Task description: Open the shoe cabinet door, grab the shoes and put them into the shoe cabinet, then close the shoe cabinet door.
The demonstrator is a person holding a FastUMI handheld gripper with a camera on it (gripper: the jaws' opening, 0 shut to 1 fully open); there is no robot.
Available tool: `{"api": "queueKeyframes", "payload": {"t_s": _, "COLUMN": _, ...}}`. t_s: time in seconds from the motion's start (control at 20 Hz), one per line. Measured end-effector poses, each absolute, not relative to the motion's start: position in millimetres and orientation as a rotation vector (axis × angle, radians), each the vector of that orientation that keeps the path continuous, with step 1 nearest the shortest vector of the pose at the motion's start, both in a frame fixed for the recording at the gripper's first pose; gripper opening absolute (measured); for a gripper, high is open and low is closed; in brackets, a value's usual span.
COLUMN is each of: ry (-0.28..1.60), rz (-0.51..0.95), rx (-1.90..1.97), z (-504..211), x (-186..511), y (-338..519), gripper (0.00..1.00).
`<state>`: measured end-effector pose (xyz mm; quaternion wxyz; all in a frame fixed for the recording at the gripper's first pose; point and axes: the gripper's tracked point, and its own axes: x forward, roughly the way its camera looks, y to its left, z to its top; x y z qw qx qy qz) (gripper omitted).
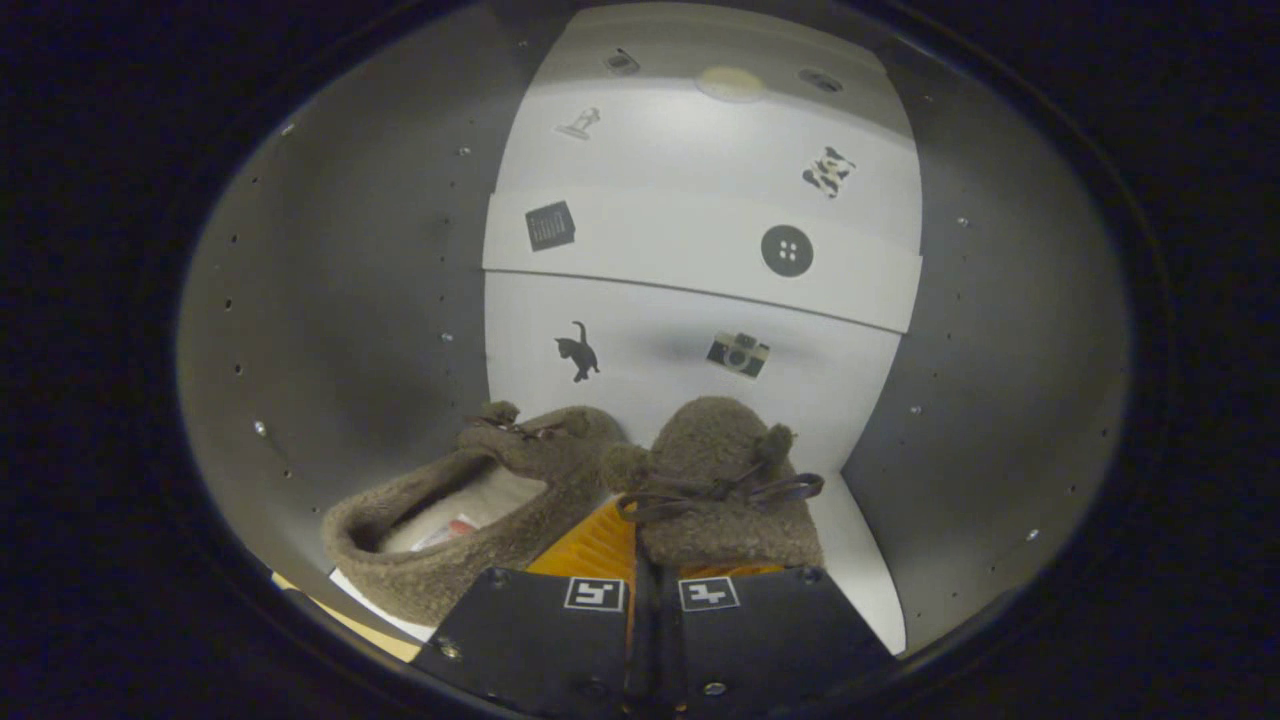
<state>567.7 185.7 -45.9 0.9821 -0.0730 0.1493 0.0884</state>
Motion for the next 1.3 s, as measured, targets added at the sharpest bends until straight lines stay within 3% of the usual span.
{"api": "queueKeyframes", "payload": {"t_s": 0.25, "ry": 0.404, "rz": 0.184, "rx": 0.014, "z": -55, "x": 573, "y": 186, "gripper": 0.13}}
{"api": "queueKeyframes", "payload": {"t_s": 0.4, "ry": 0.41, "rz": 0.193, "rx": 0.042, "z": -46, "x": 560, "y": 185, "gripper": 0.24}}
{"api": "queueKeyframes", "payload": {"t_s": 0.75, "ry": 0.237, "rz": 0.099, "rx": -0.028, "z": 6, "x": 471, "y": 167, "gripper": 0.7}}
{"api": "queueKeyframes", "payload": {"t_s": 0.8, "ry": 0.204, "rz": 0.106, "rx": -0.031, "z": 15, "x": 448, "y": 169, "gripper": 0.71}}
{"api": "queueKeyframes", "payload": {"t_s": 0.95, "ry": 0.145, "rz": 0.139, "rx": -0.028, "z": 29, "x": 374, "y": 173, "gripper": 1.0}}
{"api": "queueKeyframes", "payload": {"t_s": 1.3, "ry": -0.036, "rz": 0.223, "rx": 0.021, "z": 46, "x": 181, "y": 164, "gripper": 1.0}}
